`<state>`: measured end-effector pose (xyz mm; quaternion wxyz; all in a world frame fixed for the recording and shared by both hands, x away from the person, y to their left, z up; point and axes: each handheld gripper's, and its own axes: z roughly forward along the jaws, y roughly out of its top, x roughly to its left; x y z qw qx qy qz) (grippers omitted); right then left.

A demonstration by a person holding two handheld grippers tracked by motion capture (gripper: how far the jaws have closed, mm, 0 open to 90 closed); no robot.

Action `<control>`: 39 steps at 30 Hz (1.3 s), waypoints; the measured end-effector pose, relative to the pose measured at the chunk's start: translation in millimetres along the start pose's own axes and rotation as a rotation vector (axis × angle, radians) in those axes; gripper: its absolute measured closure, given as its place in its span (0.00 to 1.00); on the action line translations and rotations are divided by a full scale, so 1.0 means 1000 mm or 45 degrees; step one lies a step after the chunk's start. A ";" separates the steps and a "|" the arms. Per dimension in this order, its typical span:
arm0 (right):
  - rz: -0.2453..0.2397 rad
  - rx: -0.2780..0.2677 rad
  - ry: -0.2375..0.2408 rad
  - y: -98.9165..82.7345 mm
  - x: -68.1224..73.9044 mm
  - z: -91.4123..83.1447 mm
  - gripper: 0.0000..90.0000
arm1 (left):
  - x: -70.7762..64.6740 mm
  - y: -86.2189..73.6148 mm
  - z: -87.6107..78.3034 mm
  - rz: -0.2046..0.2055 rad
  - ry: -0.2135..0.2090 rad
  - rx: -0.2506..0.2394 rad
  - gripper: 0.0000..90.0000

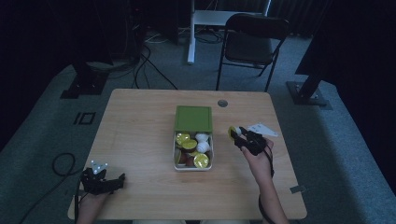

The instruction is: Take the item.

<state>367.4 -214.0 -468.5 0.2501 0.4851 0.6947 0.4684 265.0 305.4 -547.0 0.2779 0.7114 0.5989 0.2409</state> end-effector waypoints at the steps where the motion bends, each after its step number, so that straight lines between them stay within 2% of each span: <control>1: 0.007 0.005 -0.006 -0.002 -0.001 0.003 0.63 | 0.000 0.000 0.000 -0.002 0.000 -0.002 0.00; 8: 0.018 0.031 -0.027 -0.011 -0.006 0.018 0.63 | 0.000 0.000 0.000 -0.002 0.000 -0.002 0.00; 17: 0.057 0.077 -0.014 -0.015 -0.010 0.039 0.63 | 0.000 0.000 0.000 0.000 0.000 -0.001 0.00; 25: 0.059 0.097 -0.034 -0.016 -0.010 0.053 0.63 | 0.000 0.000 0.000 0.000 0.000 -0.001 0.00; 31: 0.038 0.126 -0.060 -0.019 -0.011 0.062 0.63 | 0.000 0.000 0.000 0.000 0.000 -0.001 0.00; 39: 0.098 0.155 -0.045 -0.024 -0.015 0.071 0.63 | 0.000 0.000 0.000 0.000 0.000 -0.001 0.00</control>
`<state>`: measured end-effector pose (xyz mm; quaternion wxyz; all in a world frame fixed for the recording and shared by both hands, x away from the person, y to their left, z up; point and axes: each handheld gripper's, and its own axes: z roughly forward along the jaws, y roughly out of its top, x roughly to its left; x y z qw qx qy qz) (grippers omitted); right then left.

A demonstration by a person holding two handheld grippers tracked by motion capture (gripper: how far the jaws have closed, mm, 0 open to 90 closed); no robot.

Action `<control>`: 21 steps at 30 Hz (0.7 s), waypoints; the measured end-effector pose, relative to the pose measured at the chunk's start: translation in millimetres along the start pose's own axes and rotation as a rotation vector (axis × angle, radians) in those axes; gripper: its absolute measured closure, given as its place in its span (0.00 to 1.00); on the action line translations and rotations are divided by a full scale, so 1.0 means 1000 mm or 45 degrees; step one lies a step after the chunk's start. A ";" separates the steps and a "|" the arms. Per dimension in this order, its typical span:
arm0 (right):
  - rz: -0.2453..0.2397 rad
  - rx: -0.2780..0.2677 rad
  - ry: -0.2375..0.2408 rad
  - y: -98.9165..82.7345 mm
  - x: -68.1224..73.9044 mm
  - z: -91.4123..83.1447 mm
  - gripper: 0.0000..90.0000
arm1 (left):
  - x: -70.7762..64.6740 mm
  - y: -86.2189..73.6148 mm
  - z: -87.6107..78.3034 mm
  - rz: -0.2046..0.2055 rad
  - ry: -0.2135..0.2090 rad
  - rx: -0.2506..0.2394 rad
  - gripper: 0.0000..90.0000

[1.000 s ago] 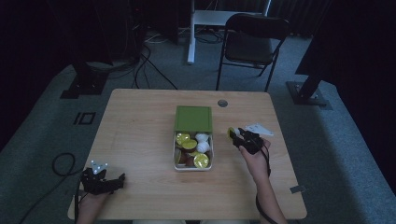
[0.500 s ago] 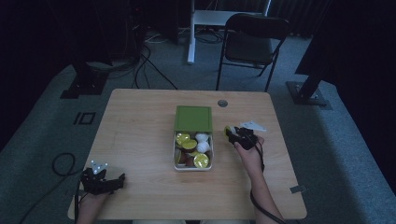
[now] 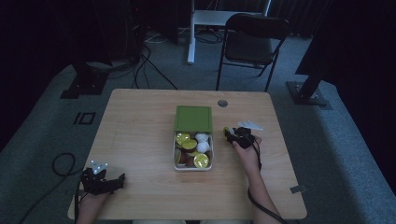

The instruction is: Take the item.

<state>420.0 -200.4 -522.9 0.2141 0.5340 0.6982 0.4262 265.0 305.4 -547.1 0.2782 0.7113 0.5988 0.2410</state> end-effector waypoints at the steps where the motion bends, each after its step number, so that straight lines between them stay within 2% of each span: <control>1: 0.003 0.006 0.003 -0.001 -0.001 0.001 0.63 | 0.000 0.000 0.000 -0.002 0.000 -0.002 0.00; 7: 0.004 0.034 -0.017 -0.005 -0.003 0.005 0.63 | 0.000 0.000 0.000 0.000 0.000 0.000 0.00; 16: -0.003 0.089 -0.007 -0.009 -0.004 0.010 0.63 | 0.000 0.000 0.000 0.000 0.000 0.000 0.00; 21: 0.009 0.091 -0.010 -0.012 -0.005 0.011 0.63 | 0.000 0.000 0.000 0.000 0.000 0.000 0.00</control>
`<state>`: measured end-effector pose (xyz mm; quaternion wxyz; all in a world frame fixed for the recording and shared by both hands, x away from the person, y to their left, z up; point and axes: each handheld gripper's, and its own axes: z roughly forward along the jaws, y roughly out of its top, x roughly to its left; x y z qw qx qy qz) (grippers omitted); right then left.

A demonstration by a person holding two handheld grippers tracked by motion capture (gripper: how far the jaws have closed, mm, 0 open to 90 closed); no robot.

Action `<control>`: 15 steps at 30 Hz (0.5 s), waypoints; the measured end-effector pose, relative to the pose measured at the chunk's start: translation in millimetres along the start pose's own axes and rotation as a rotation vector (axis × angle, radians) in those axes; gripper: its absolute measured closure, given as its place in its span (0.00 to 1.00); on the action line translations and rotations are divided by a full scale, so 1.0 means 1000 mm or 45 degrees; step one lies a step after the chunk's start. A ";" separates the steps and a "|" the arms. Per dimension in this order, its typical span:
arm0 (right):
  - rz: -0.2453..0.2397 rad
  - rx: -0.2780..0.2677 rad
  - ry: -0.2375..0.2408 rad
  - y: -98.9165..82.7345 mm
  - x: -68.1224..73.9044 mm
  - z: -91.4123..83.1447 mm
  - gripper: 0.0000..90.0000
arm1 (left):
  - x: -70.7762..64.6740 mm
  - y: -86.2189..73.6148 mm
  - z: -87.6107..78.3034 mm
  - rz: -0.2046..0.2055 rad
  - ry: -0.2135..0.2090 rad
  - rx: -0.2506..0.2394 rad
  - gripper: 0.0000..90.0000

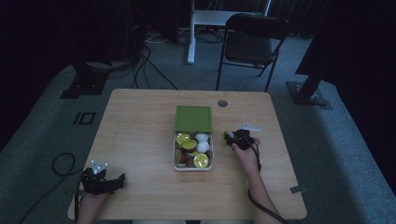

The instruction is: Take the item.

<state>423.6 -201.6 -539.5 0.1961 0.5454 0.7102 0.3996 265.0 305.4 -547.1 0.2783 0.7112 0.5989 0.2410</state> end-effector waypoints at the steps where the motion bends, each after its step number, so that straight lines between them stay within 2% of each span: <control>1: -0.007 0.001 -0.001 0.000 0.000 0.000 0.62 | 0.000 0.000 0.000 0.000 0.000 0.000 0.00; 4: -0.003 0.014 0.011 0.001 0.000 0.000 0.62 | 0.000 0.000 0.000 0.000 0.000 0.000 0.00; 6: -0.024 0.017 0.005 0.002 0.000 0.000 0.61 | 0.000 0.000 0.000 0.000 0.000 0.000 0.00; 12: 0.008 0.026 0.014 0.001 -0.004 -0.001 0.55 | 0.000 0.000 0.000 0.000 0.000 0.000 0.00; 15: 0.032 -0.009 0.032 0.002 -0.007 -0.004 0.50 | 0.000 0.000 0.000 0.000 0.000 0.000 0.00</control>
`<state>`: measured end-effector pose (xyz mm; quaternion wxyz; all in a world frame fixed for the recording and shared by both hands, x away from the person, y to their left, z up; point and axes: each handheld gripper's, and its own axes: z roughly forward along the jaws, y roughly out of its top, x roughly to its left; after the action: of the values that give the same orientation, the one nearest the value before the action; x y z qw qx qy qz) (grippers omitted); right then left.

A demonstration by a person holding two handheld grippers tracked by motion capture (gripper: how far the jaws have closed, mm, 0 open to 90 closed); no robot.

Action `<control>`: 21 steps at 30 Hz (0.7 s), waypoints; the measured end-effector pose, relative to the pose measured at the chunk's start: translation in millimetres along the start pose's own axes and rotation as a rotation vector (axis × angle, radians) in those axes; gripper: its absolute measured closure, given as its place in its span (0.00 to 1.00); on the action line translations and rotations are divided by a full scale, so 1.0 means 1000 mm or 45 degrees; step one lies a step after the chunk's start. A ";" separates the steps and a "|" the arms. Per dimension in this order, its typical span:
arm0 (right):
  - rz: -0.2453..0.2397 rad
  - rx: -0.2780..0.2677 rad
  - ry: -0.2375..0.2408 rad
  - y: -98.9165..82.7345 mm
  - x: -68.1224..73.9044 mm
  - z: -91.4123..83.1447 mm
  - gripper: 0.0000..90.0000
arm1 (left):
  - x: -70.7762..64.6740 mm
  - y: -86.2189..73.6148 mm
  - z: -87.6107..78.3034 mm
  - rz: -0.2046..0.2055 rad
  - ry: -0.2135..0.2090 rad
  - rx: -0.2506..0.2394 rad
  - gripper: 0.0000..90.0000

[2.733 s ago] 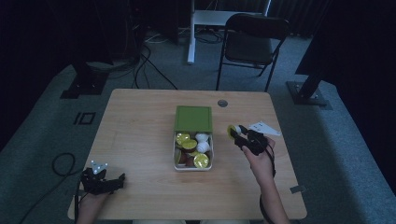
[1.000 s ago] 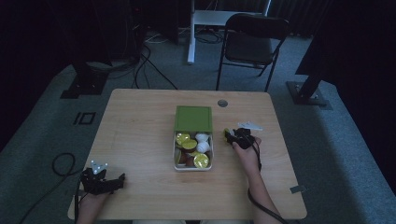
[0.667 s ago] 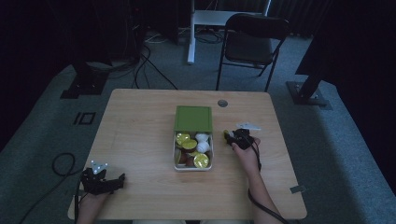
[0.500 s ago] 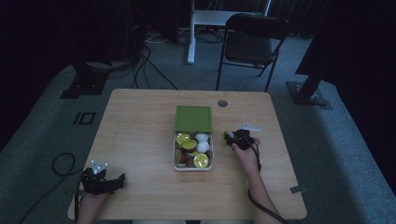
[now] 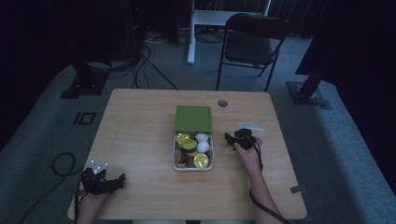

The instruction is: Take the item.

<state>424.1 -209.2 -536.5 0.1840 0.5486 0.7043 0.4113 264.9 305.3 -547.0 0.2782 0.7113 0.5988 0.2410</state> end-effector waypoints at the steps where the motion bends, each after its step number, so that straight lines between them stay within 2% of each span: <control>1: 0.004 -0.010 0.004 0.001 0.000 -0.001 0.48 | 0.000 0.000 0.000 0.000 0.000 0.000 0.00; 7: -0.005 -0.037 0.025 0.004 -0.001 -0.014 0.40 | 0.000 0.000 0.000 -0.002 0.000 -0.001 0.00; 11: -0.018 -0.054 0.015 0.007 -0.003 -0.024 0.36 | 0.000 0.000 0.000 0.000 0.000 0.000 0.00; 16: -0.023 -0.079 -0.004 0.008 -0.007 -0.034 0.33 | 0.000 0.000 0.000 -0.002 0.000 -0.001 0.00; 19: -0.018 -0.098 -0.038 0.005 -0.014 -0.044 0.26 | 0.000 0.000 0.000 0.000 0.000 0.000 0.00; 21: -0.018 -0.097 -0.052 0.002 -0.018 -0.047 0.26 | 0.000 0.000 0.000 -0.002 0.000 -0.001 0.00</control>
<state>397.5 -243.1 -510.1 0.2219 0.5443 0.6882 0.4253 265.0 305.2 -547.1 0.2787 0.7107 0.5993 0.2412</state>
